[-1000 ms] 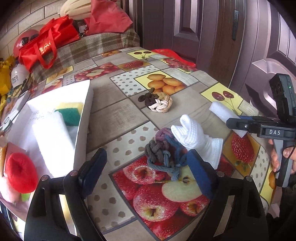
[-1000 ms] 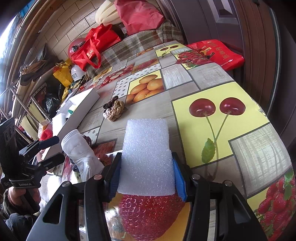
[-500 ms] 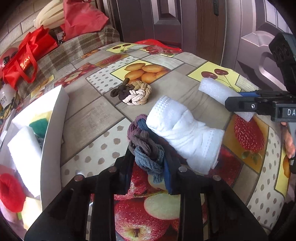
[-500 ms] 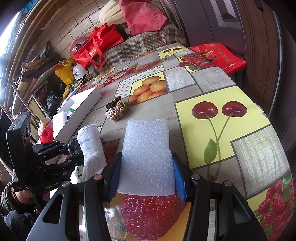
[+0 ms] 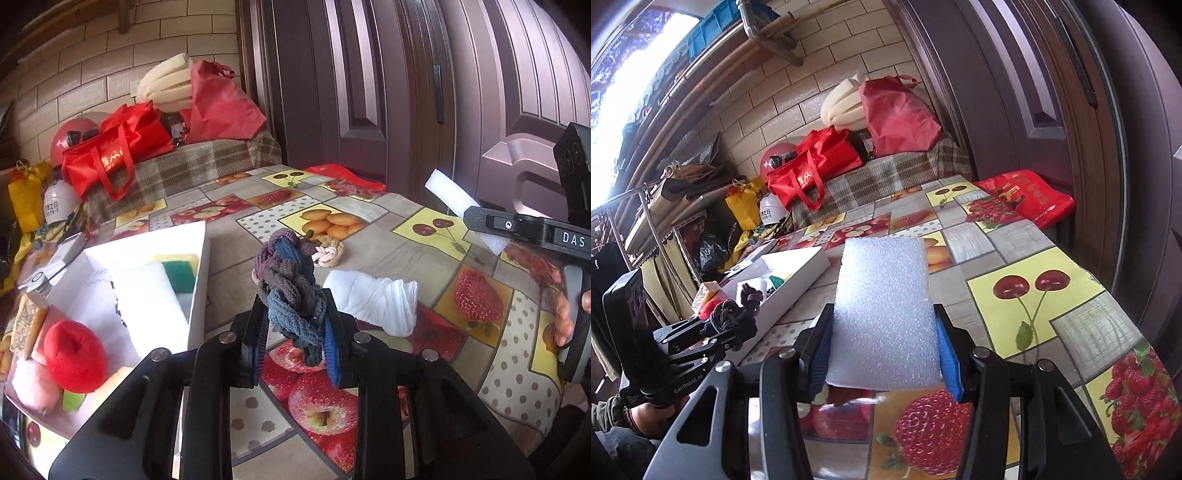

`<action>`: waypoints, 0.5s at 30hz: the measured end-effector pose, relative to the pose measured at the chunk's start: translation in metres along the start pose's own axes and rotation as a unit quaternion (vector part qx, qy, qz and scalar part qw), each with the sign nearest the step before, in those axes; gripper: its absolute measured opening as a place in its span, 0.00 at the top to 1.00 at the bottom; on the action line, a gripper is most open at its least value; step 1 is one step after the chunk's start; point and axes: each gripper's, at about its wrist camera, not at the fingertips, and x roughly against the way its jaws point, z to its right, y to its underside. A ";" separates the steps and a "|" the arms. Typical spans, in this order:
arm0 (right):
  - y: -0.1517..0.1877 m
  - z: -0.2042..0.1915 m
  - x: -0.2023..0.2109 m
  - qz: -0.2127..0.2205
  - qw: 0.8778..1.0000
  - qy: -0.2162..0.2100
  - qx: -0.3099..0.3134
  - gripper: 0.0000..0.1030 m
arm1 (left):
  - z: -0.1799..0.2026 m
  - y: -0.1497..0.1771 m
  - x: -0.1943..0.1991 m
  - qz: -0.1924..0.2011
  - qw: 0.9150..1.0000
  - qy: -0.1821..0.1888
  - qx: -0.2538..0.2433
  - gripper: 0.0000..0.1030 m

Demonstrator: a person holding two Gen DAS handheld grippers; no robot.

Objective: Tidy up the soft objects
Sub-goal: 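Carry the rope knot and foam sheet over the tray with both grippers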

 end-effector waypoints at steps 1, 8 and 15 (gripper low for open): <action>0.000 -0.006 -0.002 0.000 1.000 -0.004 0.005 0.51 | -0.004 0.001 0.002 0.002 1.000 -0.003 0.005 0.76; 0.002 -0.045 -0.025 -0.025 0.998 -0.040 0.041 0.51 | -0.036 0.010 0.018 0.014 0.999 -0.033 0.033 0.76; 0.007 -0.091 -0.048 -0.036 0.993 -0.071 0.092 0.51 | -0.086 0.025 0.039 0.025 0.993 -0.085 0.074 0.75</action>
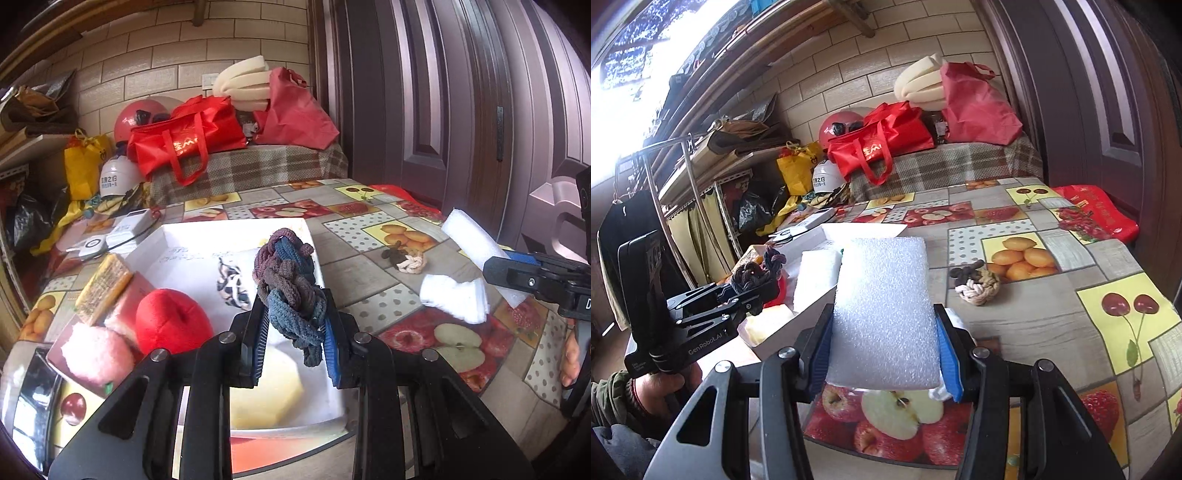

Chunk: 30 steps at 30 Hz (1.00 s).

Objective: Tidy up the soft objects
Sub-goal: 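Carry the rope knot and foam sheet over the tray with both grippers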

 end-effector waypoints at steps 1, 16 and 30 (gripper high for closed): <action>0.000 -0.008 -0.005 -0.001 1.000 -0.001 0.014 0.51 | -0.008 0.001 0.002 0.002 1.000 -0.010 0.007 0.75; -0.005 -0.083 -0.076 -0.023 0.994 -0.054 0.090 0.52 | -0.153 0.022 0.022 0.021 0.967 -0.172 0.187 0.75; -0.012 -0.105 -0.155 -0.146 0.980 -0.113 0.073 0.52 | -0.167 0.013 -0.022 -0.045 0.965 -0.159 0.205 0.75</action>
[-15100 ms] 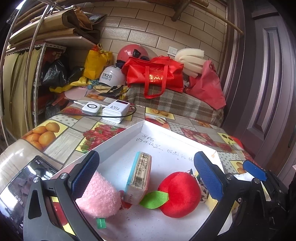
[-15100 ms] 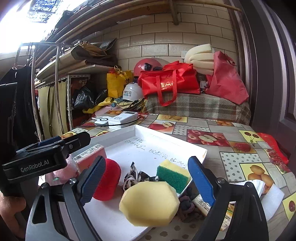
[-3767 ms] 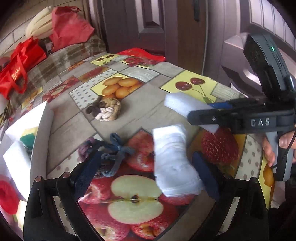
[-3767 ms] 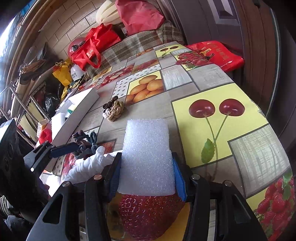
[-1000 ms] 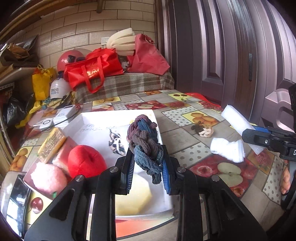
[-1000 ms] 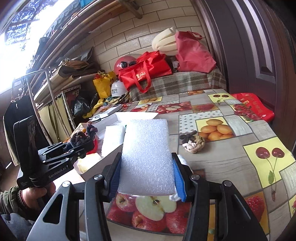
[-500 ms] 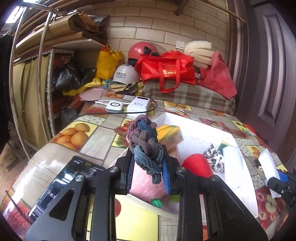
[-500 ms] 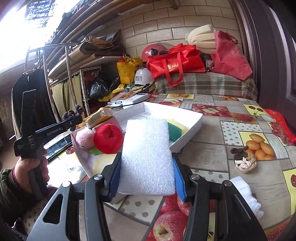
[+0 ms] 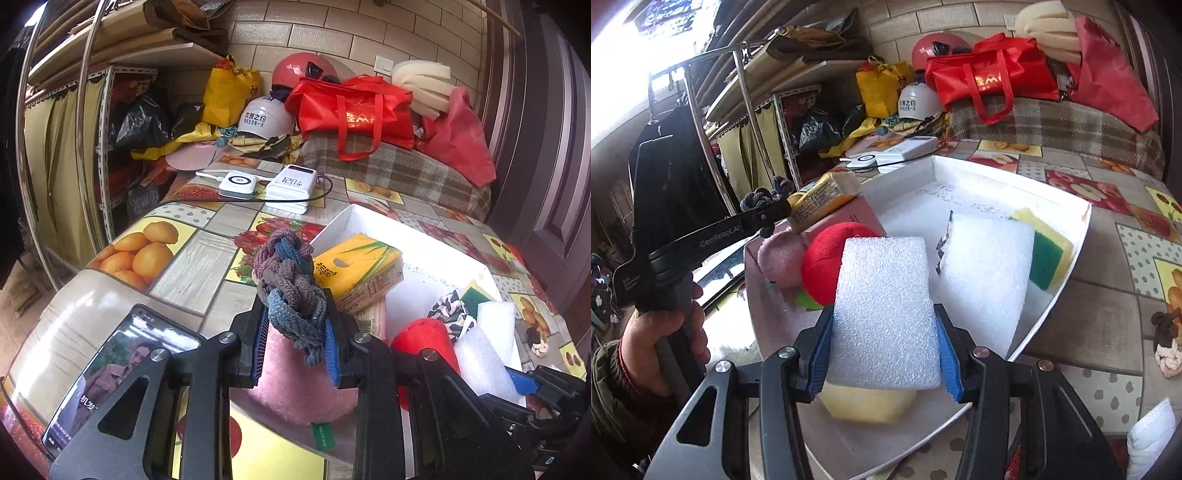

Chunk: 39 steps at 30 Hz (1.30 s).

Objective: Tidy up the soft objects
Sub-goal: 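Carry the rope knot and foam sheet over the tray with both grippers, then open both grippers to drop the rope knot and foam sheet into the tray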

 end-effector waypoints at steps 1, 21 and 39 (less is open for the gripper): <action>0.001 0.002 0.002 0.005 1.000 -0.006 -0.009 0.52 | 0.003 0.000 -0.005 -0.010 1.000 0.006 -0.001 0.75; 0.001 -0.001 0.008 0.022 0.999 0.040 -0.017 0.20 | 0.080 0.002 0.002 0.051 0.996 0.032 -0.059 0.00; 0.003 -0.011 0.041 0.119 0.989 0.087 0.012 0.00 | 0.060 0.020 0.048 0.102 0.993 0.057 -0.026 0.00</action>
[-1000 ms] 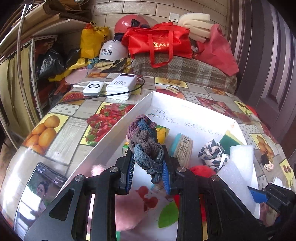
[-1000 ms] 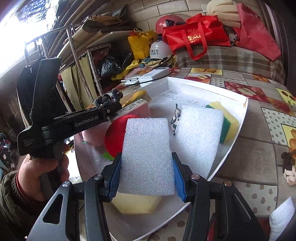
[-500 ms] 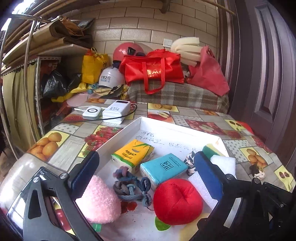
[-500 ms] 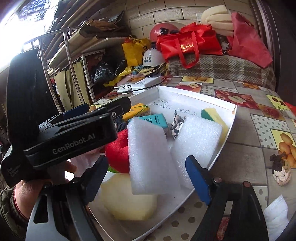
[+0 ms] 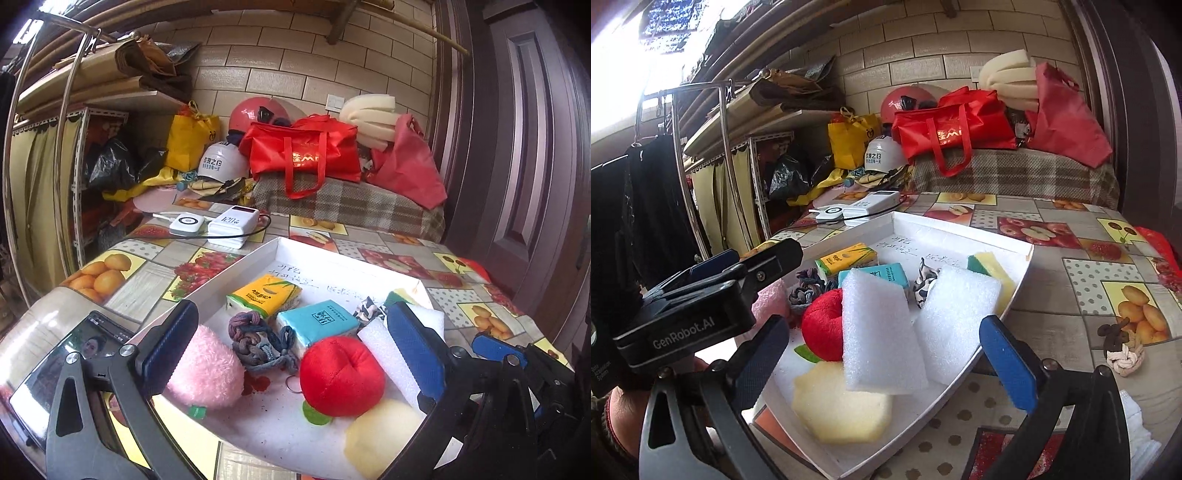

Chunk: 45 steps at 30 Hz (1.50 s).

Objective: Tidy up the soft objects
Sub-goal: 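Move the left gripper to the beige rope knot while the right moves to the white sock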

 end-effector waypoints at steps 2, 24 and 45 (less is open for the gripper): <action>0.001 -0.001 0.003 0.006 1.000 0.004 0.003 0.00 | 0.001 0.000 0.001 0.001 1.000 0.003 -0.002 0.00; 0.031 0.140 0.107 0.053 0.970 0.204 -0.122 0.00 | 0.108 0.025 0.021 -0.013 0.979 0.132 -0.152 0.00; 0.055 0.138 0.048 -0.191 0.980 0.058 -0.027 0.64 | 0.188 0.042 -0.020 -0.128 0.960 0.183 -0.168 0.00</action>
